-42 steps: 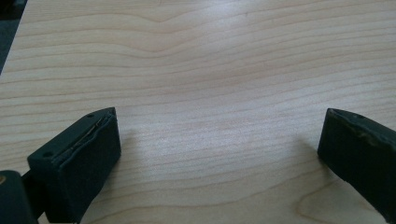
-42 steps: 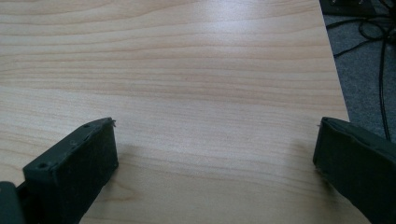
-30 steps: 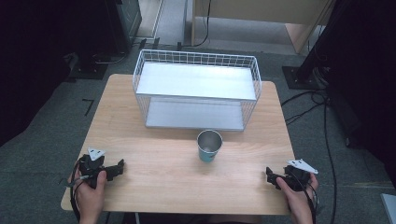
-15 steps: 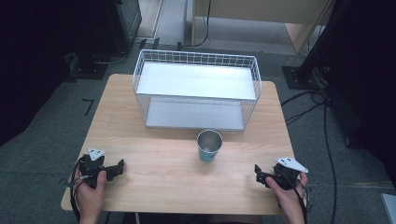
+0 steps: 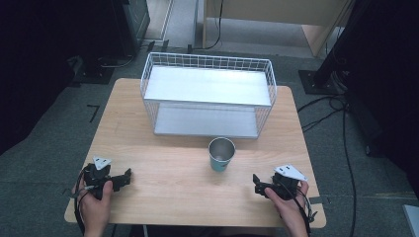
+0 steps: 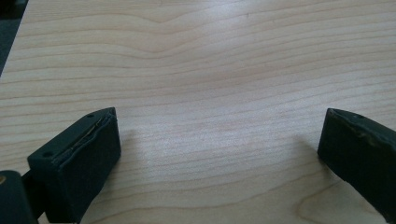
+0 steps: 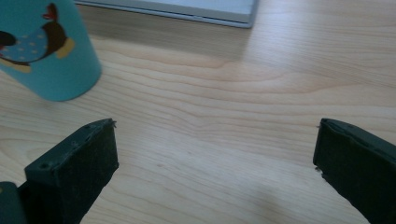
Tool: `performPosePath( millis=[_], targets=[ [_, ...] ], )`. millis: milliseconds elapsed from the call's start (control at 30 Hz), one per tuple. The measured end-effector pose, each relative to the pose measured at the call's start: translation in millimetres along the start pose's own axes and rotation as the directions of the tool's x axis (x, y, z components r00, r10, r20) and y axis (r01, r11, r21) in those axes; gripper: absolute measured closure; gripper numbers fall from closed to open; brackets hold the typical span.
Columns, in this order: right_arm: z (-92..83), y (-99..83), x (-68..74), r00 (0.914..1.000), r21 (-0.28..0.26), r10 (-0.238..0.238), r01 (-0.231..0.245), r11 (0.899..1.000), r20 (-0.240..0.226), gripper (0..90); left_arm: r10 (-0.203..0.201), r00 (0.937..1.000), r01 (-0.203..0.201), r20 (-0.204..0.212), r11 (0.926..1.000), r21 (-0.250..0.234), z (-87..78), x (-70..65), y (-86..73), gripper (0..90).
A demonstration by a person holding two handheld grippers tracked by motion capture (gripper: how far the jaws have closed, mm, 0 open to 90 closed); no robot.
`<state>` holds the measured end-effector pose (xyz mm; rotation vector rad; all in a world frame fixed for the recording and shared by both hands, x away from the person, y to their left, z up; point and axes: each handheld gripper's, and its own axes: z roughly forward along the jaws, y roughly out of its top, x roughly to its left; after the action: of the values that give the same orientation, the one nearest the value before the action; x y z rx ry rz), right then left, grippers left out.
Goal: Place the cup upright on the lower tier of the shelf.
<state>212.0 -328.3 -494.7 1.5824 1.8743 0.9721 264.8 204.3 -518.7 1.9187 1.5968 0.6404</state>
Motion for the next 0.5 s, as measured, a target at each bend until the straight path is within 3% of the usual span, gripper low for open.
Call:
performPosePath(
  millis=[500],
  targets=[
    [9.4,5.9,39.1,0.9976,-0.011,-0.054,0.053,0.999,-0.044,0.0,0.001,1.0,-0.001,0.0,1.0,0.001,-0.1,0.1,0.1,0.0]
  ],
)
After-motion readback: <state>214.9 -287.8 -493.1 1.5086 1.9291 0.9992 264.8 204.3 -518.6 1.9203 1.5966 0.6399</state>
